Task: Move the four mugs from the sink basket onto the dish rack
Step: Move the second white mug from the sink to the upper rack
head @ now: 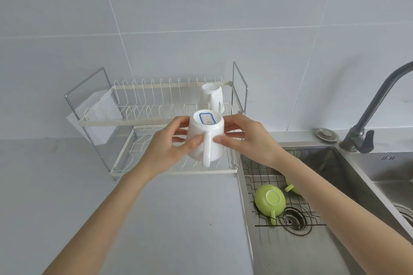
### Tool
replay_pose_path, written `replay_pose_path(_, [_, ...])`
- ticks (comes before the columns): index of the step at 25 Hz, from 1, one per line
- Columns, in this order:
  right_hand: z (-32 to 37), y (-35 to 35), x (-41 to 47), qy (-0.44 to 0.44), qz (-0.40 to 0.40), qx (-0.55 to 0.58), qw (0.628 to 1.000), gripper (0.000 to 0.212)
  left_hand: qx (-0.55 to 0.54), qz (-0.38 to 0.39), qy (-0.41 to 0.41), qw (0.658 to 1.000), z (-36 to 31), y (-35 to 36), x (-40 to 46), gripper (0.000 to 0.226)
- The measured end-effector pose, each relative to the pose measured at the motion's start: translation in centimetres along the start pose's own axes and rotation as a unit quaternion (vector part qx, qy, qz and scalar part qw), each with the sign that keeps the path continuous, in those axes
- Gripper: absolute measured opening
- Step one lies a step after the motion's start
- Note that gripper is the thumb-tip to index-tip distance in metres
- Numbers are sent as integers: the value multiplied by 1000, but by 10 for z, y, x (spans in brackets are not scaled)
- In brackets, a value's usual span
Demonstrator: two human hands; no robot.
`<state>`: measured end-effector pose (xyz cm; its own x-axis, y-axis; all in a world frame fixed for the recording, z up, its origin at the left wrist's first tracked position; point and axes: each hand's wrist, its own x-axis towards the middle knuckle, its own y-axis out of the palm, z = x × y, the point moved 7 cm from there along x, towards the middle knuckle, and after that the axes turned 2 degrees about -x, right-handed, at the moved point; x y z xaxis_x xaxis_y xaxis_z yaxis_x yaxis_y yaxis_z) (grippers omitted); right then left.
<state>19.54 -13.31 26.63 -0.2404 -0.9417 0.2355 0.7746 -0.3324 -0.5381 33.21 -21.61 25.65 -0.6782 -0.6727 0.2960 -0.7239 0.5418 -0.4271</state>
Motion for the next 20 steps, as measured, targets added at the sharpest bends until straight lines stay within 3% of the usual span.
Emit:
replay_pose_path(6, [32, 9, 45, -15, 13, 8, 1000, 26, 5, -31, 20, 999, -5, -47, 29, 47])
replay_pose_path(9, [47, 10, 75, -28, 13, -12, 999, 35, 20, -48, 30, 998, -7, -72, 48, 52])
replay_pose_path(13, [62, 15, 121, -36, 26, -47, 998, 38, 49, -46, 27, 997, -2, -104, 78, 41])
replay_pose_path(20, [45, 43, 187, 2, 58, -100, 993, 42, 125, -29, -14, 992, 40, -132, 125, 39])
